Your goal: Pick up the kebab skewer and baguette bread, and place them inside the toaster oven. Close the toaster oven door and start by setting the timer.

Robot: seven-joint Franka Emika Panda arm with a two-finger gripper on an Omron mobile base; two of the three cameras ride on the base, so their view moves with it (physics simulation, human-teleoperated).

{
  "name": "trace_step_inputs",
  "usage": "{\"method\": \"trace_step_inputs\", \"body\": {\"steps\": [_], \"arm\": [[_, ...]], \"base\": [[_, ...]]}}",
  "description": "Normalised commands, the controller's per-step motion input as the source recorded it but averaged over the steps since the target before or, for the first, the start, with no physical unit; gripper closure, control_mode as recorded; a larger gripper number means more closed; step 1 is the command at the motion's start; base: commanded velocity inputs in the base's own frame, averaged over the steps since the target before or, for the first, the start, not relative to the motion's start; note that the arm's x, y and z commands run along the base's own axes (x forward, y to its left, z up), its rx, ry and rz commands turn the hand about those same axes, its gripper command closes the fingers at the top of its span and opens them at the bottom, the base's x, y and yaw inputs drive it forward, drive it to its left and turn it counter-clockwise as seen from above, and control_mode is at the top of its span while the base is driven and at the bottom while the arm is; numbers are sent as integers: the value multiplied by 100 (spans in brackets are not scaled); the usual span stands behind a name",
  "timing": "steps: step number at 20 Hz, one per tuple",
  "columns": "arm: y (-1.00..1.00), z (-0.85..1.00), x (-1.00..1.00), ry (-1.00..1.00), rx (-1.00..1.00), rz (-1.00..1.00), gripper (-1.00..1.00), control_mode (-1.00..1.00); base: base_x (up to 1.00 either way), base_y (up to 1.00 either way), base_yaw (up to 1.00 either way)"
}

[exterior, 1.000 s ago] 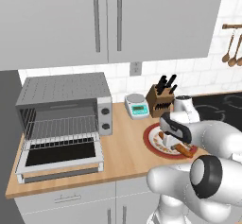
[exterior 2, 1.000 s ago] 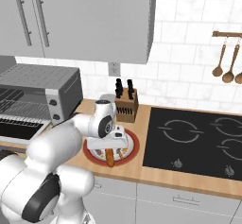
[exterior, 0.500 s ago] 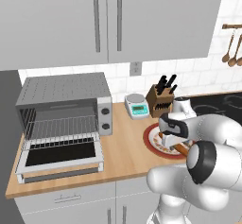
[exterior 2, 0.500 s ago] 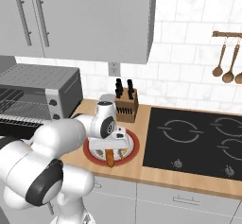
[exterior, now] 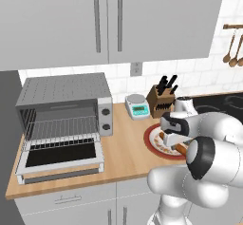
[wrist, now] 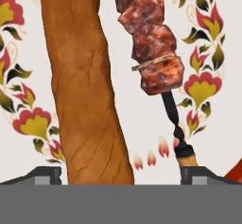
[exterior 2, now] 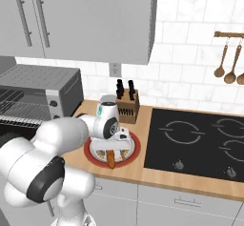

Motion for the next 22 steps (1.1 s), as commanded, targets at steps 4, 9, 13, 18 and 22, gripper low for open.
{"method": "trace_step_inputs", "body": {"steps": [4, 9, 13, 18, 22], "arm": [[25, -10, 0, 0, 1, 0, -100, -100], [37, 0, 0, -3, 0, 0, -100, -100], [18, 0, 0, -1, 0, 0, -100, -100], [6, -17, 4, 0, 0, 0, -100, -100], [0, -26, 13, 0, 0, 0, -100, -100]], "base": [[0, 0, 0], [0, 0, 0], [0, 0, 0], [0, 0, 0], [0, 0, 0]]}}
